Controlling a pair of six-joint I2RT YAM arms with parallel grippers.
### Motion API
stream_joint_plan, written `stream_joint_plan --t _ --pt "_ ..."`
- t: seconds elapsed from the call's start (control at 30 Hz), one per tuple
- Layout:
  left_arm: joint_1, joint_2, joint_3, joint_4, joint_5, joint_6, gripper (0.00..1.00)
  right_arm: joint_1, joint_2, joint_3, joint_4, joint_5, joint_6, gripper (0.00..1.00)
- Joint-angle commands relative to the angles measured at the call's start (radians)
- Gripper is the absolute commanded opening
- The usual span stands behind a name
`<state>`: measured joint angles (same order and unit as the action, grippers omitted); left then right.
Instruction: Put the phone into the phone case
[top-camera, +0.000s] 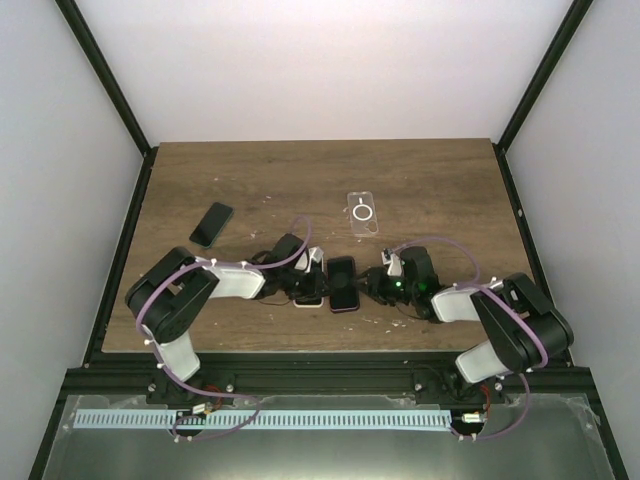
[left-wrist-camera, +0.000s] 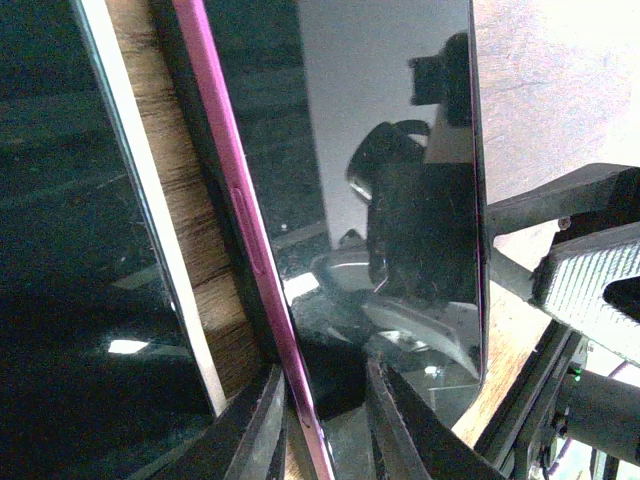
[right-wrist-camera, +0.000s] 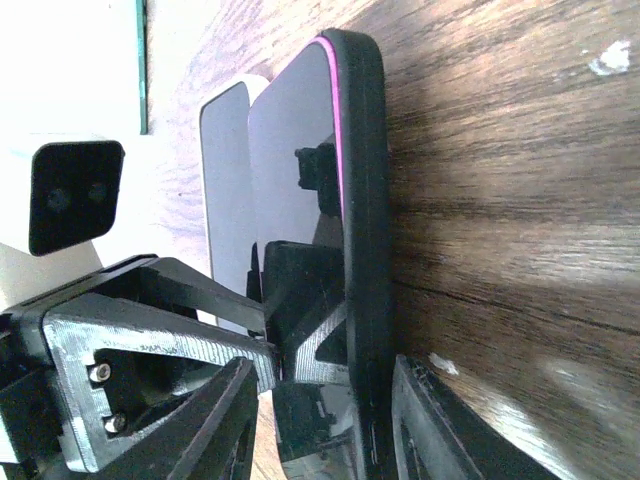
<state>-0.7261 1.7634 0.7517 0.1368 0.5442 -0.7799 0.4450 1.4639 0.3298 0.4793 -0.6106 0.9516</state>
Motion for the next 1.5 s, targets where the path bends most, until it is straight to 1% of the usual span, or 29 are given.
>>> stream_joint_plan --t 0.0,0.1,0.2,0.23,0.33,0.47,0.53,0.63,0.7,0.8,0.9,1.03,1.1,1.17,1.23,1.3,1.33,1.4,1.47 --pt "-0.009 0.006 -0.038 -0.020 0.010 0.037 0.25 0.022 0.030 0.013 0.170 -0.151 0.046 0.38" --pt "-0.006 -0.001 -0.046 -0.006 0.015 0.038 0.29 0.022 0.067 0.002 0.262 -0.190 0.093 0.38" --pt "-0.005 -0.002 -0.049 0.005 0.023 0.038 0.30 0.023 0.103 -0.010 0.359 -0.225 0.139 0.38" --pt "-0.005 -0.002 -0.050 0.008 0.025 0.038 0.28 0.023 0.110 -0.011 0.370 -0.229 0.142 0.38" --pt "0.000 0.004 -0.049 0.009 0.032 0.043 0.23 0.023 0.114 -0.015 0.345 -0.222 0.126 0.38" --pt "0.003 0.003 -0.053 0.015 0.033 0.043 0.21 0.024 0.126 -0.017 0.344 -0.250 0.120 0.38" --pt "0.004 0.001 -0.054 0.015 0.033 0.041 0.21 0.024 0.119 -0.008 0.272 -0.239 0.099 0.37" --pt "0.003 -0.002 -0.055 0.014 0.034 0.039 0.22 0.024 0.088 0.005 0.124 -0.173 0.024 0.30" --pt "0.005 -0.003 -0.054 0.015 0.033 0.035 0.22 0.024 0.079 0.010 0.071 -0.142 0.000 0.26" --pt "0.004 -0.002 -0.058 0.026 0.031 0.015 0.22 0.026 0.072 0.027 0.000 -0.114 -0.038 0.22" --pt "0.003 0.001 -0.066 0.063 0.043 -0.010 0.24 0.027 0.066 0.028 -0.004 -0.111 -0.046 0.16" --pt "0.008 -0.028 -0.069 0.066 0.056 -0.032 0.25 0.026 0.057 0.032 0.009 -0.126 -0.042 0.05" --pt "0.024 -0.078 -0.083 0.067 0.063 -0.046 0.28 0.026 0.035 0.034 0.017 -0.137 -0.043 0.01" --pt "0.055 -0.146 -0.112 0.089 0.087 -0.071 0.36 0.026 -0.005 0.035 0.017 -0.151 -0.054 0.01" --pt "0.096 -0.227 -0.135 0.103 0.124 -0.097 0.43 0.025 -0.063 0.039 -0.018 -0.156 -0.072 0.01" --pt "0.124 -0.319 -0.140 0.087 0.147 -0.109 0.50 0.024 -0.150 0.040 -0.053 -0.160 -0.082 0.01" --pt "0.133 -0.368 -0.133 0.056 0.146 -0.101 0.57 0.024 -0.185 0.039 -0.068 -0.164 -0.082 0.01" --pt "0.142 -0.455 -0.096 -0.041 0.135 -0.056 0.66 0.024 -0.261 0.039 -0.070 -0.178 -0.066 0.01" --pt "0.149 -0.519 -0.049 -0.131 0.131 -0.019 0.72 0.026 -0.323 0.038 -0.034 -0.215 -0.038 0.01"
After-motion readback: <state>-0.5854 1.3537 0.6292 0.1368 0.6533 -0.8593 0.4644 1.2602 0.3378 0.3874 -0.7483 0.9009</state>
